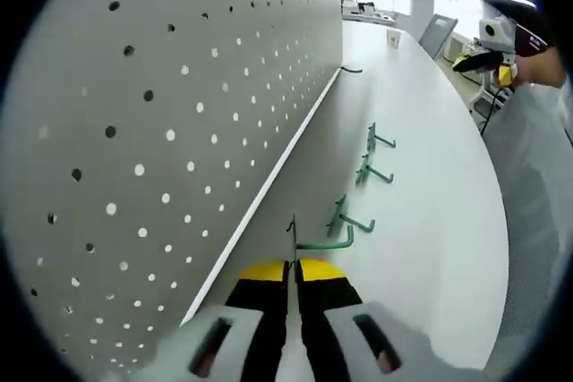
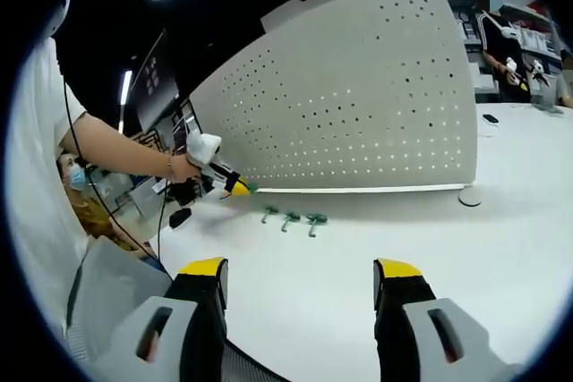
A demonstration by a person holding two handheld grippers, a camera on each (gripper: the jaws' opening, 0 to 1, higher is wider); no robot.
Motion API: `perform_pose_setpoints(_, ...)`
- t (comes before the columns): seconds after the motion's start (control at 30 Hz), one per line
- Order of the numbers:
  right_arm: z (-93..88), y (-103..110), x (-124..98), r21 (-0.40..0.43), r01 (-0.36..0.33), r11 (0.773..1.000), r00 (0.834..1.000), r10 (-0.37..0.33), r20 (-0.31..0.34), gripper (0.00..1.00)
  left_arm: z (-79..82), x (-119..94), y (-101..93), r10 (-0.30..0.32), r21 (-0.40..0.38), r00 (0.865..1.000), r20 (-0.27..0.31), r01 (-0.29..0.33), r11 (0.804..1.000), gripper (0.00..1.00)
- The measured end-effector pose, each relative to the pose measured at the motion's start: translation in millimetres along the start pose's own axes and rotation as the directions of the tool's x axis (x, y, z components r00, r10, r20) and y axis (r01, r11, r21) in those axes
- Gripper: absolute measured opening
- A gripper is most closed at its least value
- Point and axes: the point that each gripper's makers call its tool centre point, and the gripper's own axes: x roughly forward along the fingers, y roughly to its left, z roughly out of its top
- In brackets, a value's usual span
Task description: Insert the hook assembly into the mounting plate slot until the hook locks in place.
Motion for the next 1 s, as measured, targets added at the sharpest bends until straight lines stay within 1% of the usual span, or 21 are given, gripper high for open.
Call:
perform_pose_setpoints(0.03,0.5,0,0,0.000,-0.001,1.000,1.000,0.001,0.002,0.63,2.1,0,-0.5,-0.002,-0.017,1.000,0.011,0.002,1.000,0.03)
perform_pose_setpoints(0.07,1.1,1,0,0.001,-0.002,1.000,1.000,0.002,0.004,0.63,4.9,-1,-0.8,0.001,-0.018,1.000,0.024,-0.001,1.000,0.03)
perform_pose_setpoints(0.2,2.4,1,1,0.002,-0.003,1.000,1.000,0.003,0.011,0.63,13.9,-6,-6.2,0.015,0.014,0.998,0.055,-0.016,1.000,0.03)
perform_pose_setpoints(0.27,3.6,2,0,0.003,-0.004,1.000,1.000,0.003,0.016,0.63,19.6,-10,-7.2,0.034,-0.002,0.996,0.080,-0.034,0.999,0.03)
perform_pose_setpoints(0.3,4.0,2,0,0.004,-0.003,1.000,1.000,0.003,0.019,0.63,26.8,-13,-4.1,0.067,0.015,0.991,0.118,-0.070,0.997,0.03)
perform_pose_setpoints(0.33,4.2,1,0,0.005,-0.003,1.000,1.000,0.002,0.021,0.63,28.3,-14,-5.6,0.070,0.018,0.990,0.126,-0.073,0.997,0.03)
perform_pose_setpoints(0.37,4.4,1,0,0.006,-0.002,1.000,1.000,0.002,0.022,0.63,28.7,-16,-7.7,0.070,0.004,0.990,0.126,-0.071,0.997,0.03)
perform_pose_setpoints(0.43,4.4,0,0,0.011,-0.002,1.000,1.000,0.001,0.029,0.63,35.2,-20,-8.3,0.092,-0.003,0.983,0.158,-0.092,0.996,0.03)
perform_pose_setpoints(0.5,6.0,1,-1,0.015,-0.001,1.000,0.999,0.000,0.035,0.63,38.8,-22,-11.3,0.095,-0.014,0.980,0.172,-0.094,0.995,0.03)
perform_pose_setpoints(0.57,6.9,1,-1,0.015,-0.002,1.000,0.999,0.002,0.037,0.63,42.4,-25,-13.6,0.107,-0.007,0.977,0.186,-0.108,0.994,0.03)
perform_pose_setpoints(0.63,7.9,2,-1,0.012,-0.005,1.000,0.999,0.005,0.040,0.63,45.2,-27,-17.2,0.106,-0.017,0.974,0.198,-0.104,0.994,0.03)
perform_pose_setpoints(0.7,9.7,3,0,0.009,-0.008,1.000,0.999,0.008,0.044,0.63,48.7,-30,-19.0,0.114,-0.018,0.969,0.221,-0.113,0.993,0.03)
perform_pose_setpoints(0.77,10.8,3,0,0.007,-0.010,1.000,0.999,0.010,0.048,0.63,50.8,-32,-21.7,0.117,-0.025,0.967,0.228,-0.114,0.993,0.03)
perform_pose_setpoints(0.83,11.9,4,0,0.006,-0.012,1.000,0.999,0.012,0.050,0.63,54.4,-35,-25.1,0.121,-0.021,0.962,0.244,-0.120,0.993,0.03)
perform_pose_setpoints(0.9,13.2,5,0,0.003,-0.015,1.000,0.999,0.015,0.052,0.64,58.8,-38,-28.7,0.122,-0.036,0.958,0.261,-0.117,0.993,0.03)
perform_pose_setpoints(1.0,15.9,8,0,0.000,-0.020,1.000,0.998,0.020,0.059,0.64,67.5,-44,-33.7,0.134,-0.052,0.945,0.299,-0.124,0.991,0.03)
